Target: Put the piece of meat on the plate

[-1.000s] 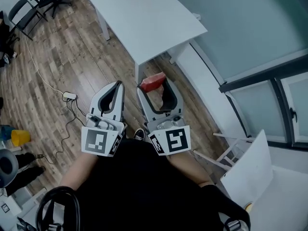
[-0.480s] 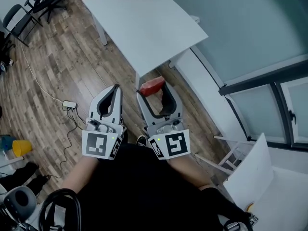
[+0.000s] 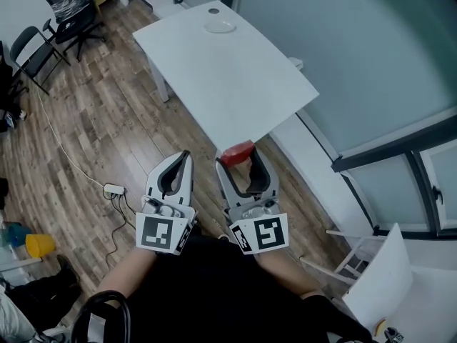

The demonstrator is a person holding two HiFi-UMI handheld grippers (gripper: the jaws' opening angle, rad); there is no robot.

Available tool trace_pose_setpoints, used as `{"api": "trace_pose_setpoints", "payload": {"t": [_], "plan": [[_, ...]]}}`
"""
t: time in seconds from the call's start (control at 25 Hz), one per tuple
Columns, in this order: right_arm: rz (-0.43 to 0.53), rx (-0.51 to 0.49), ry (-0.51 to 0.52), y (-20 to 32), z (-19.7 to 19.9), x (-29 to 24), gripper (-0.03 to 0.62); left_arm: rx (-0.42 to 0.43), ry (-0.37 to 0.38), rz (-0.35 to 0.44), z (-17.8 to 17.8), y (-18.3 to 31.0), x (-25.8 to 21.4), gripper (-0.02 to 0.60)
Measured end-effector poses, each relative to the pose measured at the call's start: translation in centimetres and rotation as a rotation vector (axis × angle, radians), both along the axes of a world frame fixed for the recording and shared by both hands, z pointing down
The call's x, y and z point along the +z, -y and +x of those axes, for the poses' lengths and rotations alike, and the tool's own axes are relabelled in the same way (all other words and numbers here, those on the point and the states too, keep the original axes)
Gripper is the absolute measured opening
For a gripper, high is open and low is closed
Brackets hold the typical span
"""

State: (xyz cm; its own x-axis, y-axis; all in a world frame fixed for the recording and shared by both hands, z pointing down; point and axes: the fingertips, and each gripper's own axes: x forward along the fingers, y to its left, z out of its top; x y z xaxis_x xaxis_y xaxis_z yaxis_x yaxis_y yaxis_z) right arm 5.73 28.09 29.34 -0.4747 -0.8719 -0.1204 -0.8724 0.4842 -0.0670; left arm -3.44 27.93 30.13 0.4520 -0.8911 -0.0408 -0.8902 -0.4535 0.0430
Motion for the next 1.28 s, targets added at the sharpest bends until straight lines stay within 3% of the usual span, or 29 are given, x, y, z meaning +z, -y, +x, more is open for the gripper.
{"api": "trace_pose_setpoints", "payload": {"t": [0.56,1.28], "plan": [[0.014,0.057,-0.029,4.1,-5.2,-0.6,0.298,0.017,-0.007,0.051,-5.6,4.3,-1.7,0.0],[-0.007,0.048,-0.03,6.0,-6.3,-0.1,0.299,-0.008,-0.006,0.015,-7.5,5.4,-0.6,0.0]]}}
